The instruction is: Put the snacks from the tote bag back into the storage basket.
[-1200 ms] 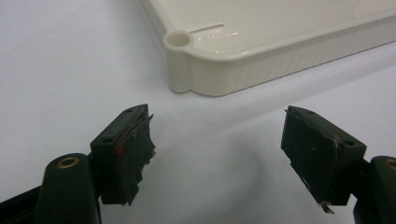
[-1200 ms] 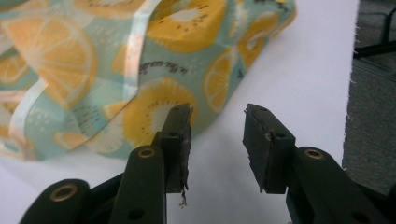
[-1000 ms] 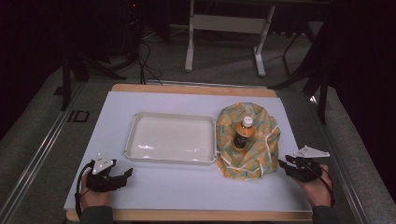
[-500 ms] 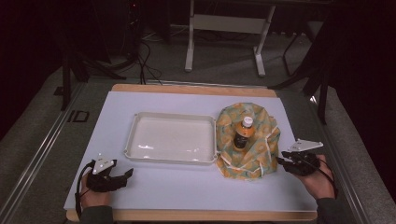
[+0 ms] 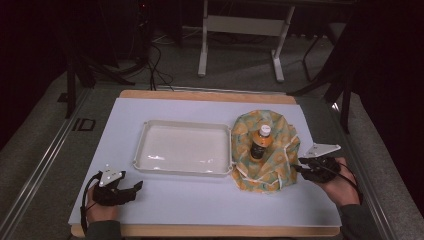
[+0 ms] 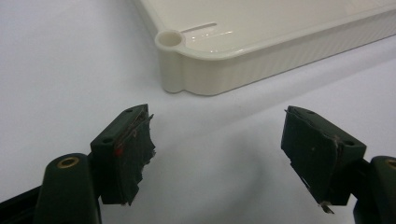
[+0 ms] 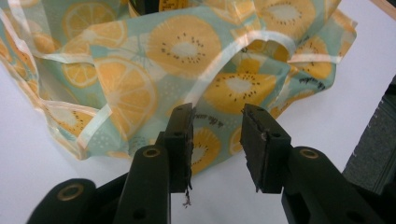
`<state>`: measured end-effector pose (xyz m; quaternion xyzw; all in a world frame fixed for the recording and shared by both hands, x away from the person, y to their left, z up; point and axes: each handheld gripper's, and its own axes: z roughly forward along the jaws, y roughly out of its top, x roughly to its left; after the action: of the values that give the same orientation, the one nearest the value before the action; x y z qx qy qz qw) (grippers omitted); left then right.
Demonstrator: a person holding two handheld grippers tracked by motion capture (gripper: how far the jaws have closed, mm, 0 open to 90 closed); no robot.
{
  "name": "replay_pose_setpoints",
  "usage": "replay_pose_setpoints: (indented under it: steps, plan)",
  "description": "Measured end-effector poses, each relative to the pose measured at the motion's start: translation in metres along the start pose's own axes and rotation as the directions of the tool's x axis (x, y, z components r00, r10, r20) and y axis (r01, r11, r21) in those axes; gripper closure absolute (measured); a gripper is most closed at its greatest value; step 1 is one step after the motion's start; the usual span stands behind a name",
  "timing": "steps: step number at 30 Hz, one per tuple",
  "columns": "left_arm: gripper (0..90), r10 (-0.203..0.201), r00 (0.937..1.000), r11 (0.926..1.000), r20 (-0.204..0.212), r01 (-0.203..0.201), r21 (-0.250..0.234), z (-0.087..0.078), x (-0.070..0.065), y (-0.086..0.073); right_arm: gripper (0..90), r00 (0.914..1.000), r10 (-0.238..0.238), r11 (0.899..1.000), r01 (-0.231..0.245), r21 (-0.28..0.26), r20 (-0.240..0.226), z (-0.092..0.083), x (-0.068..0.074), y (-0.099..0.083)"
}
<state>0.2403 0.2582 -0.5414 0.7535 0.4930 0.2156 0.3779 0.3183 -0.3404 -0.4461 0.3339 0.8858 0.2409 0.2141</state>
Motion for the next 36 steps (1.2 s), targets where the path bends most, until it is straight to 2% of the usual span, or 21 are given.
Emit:
replay_pose_setpoints:
  steps: [18, 24, 36]
  plan:
    - [24.7, 0.004, 1.0, 1.0, 0.007, -0.004, 0.002, 0.0, 0.0, 0.0, 62.7, 0.9963, -0.078, 0.996, 0.08, 0.041, -0.035, 0.002, 0.003, 0.018]
    - [24.7, 0.004, 1.0, 1.0, 0.008, -0.004, 0.002, 0.0, 0.0, 0.0, 62.6, 0.995, -0.091, 0.994, 0.093, 0.052, -0.042, 0.002, 0.004, 0.024]
    - [24.7, 0.007, 0.9999, 1.0, 0.008, -0.007, 0.002, 0.0, 0.0, 0.0, 62.0, 0.9905, -0.121, 0.991, 0.125, 0.046, -0.064, 0.003, 0.007, 0.036]
